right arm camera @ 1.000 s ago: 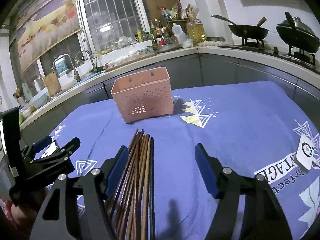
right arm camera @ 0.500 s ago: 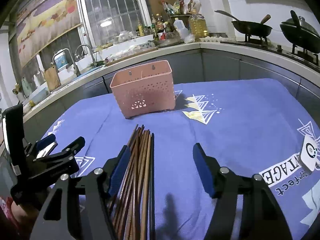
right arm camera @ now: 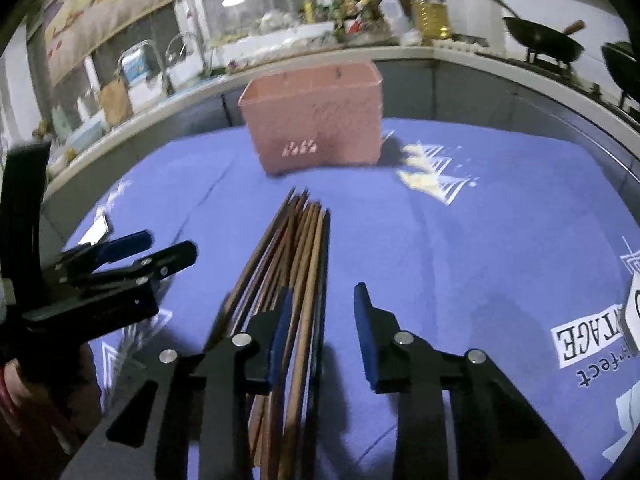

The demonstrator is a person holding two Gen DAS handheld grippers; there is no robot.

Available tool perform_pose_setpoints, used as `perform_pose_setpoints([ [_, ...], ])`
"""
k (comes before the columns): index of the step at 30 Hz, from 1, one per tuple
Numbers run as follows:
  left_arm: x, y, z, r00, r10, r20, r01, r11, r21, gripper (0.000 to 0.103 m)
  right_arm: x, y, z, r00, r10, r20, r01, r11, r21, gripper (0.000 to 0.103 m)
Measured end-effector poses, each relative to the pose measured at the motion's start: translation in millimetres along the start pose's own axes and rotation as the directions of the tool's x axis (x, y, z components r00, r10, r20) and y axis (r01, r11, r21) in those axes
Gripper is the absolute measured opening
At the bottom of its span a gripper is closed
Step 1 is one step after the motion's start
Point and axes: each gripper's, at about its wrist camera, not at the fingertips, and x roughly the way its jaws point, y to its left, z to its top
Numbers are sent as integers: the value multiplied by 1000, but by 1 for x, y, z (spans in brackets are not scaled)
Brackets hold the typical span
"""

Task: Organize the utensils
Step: 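Close the left tool on one chopstick while the right tool grasps another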

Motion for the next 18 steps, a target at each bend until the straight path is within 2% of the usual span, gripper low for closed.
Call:
perform_pose_setpoints([
  [2, 4, -3, -2, 999, -30, -22, 30, 999, 10, 56, 6, 3, -4, 1000, -6, -22, 6, 1000, -22, 28],
  [6, 14, -15, -7, 997, -37, -66, 40, 998, 56, 47, 18, 1, -12, 997, -43, -64, 39, 998, -49, 24],
  [10, 20, -24, -10, 994, -52, -94, 60, 995, 83, 47, 23, -5, -17, 995, -29, -95, 25, 999, -33, 23],
  [14, 25, -31, -12, 993, -51, -107, 63, 993, 105, 47, 25, 2, -19, 995, -34, -96, 27, 997, -66, 23],
  [18, 30, -34, -14, 994, -17, -111, 31, 991, 128, 47, 25, 1, -20, 994, -64, -87, 56, 994, -92, 23],
])
